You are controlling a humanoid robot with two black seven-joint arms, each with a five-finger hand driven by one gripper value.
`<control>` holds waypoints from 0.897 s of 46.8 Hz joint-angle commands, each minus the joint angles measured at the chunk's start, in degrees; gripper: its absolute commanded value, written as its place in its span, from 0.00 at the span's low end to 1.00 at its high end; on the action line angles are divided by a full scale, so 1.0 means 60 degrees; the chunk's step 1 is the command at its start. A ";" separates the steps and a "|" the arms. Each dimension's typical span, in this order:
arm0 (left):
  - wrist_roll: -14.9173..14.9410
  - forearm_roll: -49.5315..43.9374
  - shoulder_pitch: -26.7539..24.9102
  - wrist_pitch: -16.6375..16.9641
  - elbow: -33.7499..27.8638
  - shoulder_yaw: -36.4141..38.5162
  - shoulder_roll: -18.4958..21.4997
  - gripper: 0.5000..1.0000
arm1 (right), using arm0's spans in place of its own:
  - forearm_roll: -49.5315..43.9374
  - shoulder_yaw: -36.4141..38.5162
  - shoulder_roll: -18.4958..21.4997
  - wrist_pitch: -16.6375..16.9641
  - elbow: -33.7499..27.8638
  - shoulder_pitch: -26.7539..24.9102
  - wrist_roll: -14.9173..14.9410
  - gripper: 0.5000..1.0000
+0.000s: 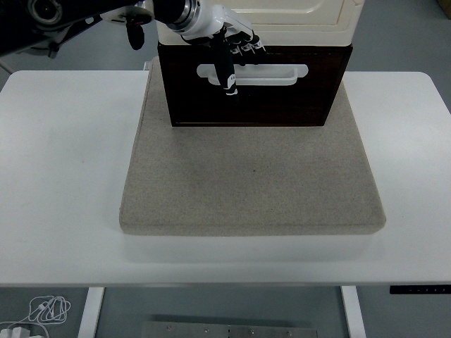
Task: Open the drawer under the combination cabinet
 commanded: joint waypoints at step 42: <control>0.0014 -0.0016 0.0282 0.0074 0.0254 -0.0016 -0.0286 1.00 | 0.0000 0.0000 0.0000 0.0000 0.0014 -0.0002 0.0005 0.85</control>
